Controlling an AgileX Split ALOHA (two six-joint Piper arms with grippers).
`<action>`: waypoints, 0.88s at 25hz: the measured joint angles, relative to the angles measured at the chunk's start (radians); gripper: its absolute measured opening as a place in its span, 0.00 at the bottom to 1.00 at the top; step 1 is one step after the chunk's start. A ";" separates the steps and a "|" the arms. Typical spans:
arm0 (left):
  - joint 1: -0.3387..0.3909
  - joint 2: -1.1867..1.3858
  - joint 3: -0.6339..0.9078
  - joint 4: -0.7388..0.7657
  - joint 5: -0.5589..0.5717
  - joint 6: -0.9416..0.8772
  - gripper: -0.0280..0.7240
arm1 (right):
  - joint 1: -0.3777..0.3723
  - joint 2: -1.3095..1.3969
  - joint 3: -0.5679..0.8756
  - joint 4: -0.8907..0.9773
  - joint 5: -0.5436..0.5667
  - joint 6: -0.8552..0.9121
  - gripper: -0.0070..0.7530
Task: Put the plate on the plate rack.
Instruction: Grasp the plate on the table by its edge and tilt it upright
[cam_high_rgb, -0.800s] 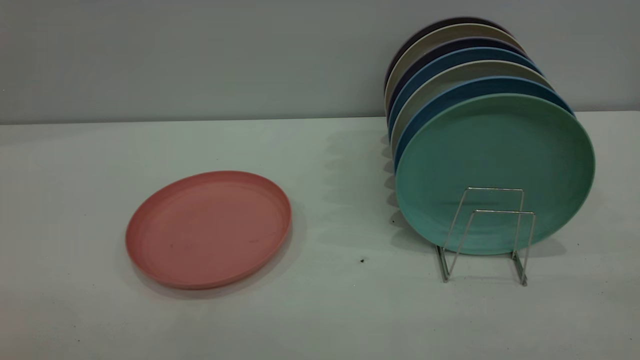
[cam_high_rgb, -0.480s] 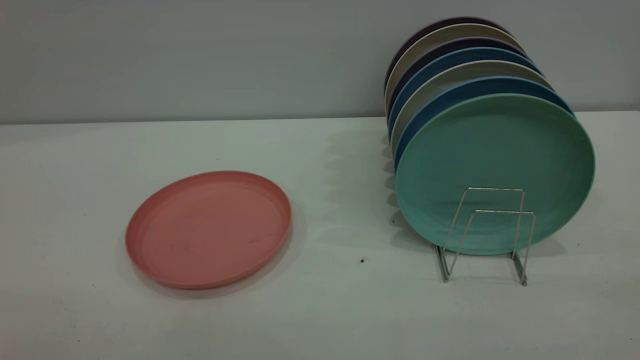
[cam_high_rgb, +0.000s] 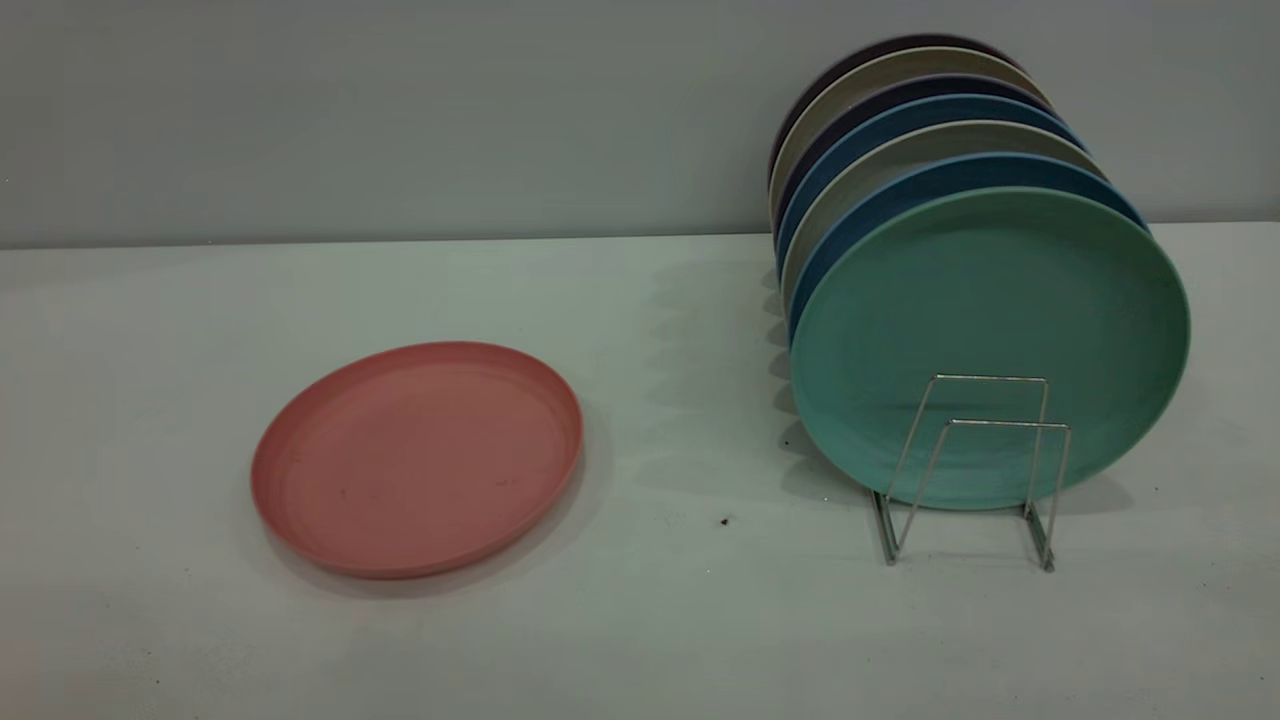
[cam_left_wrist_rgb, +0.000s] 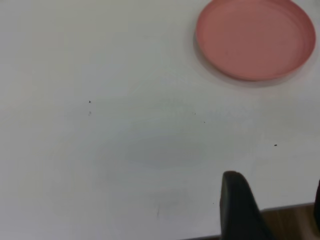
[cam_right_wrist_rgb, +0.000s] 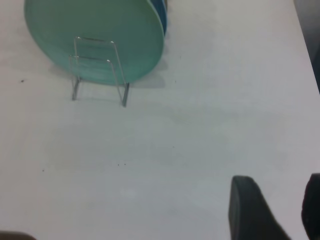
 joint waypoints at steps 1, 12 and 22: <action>0.000 0.000 0.000 0.000 0.000 0.000 0.57 | 0.000 0.000 0.000 0.000 0.000 0.000 0.37; -0.036 0.000 0.000 0.000 0.000 0.000 0.57 | 0.000 0.000 0.000 0.000 0.000 0.000 0.37; -0.138 0.000 0.000 0.000 0.000 0.000 0.57 | 0.001 0.000 0.000 0.000 0.000 0.000 0.37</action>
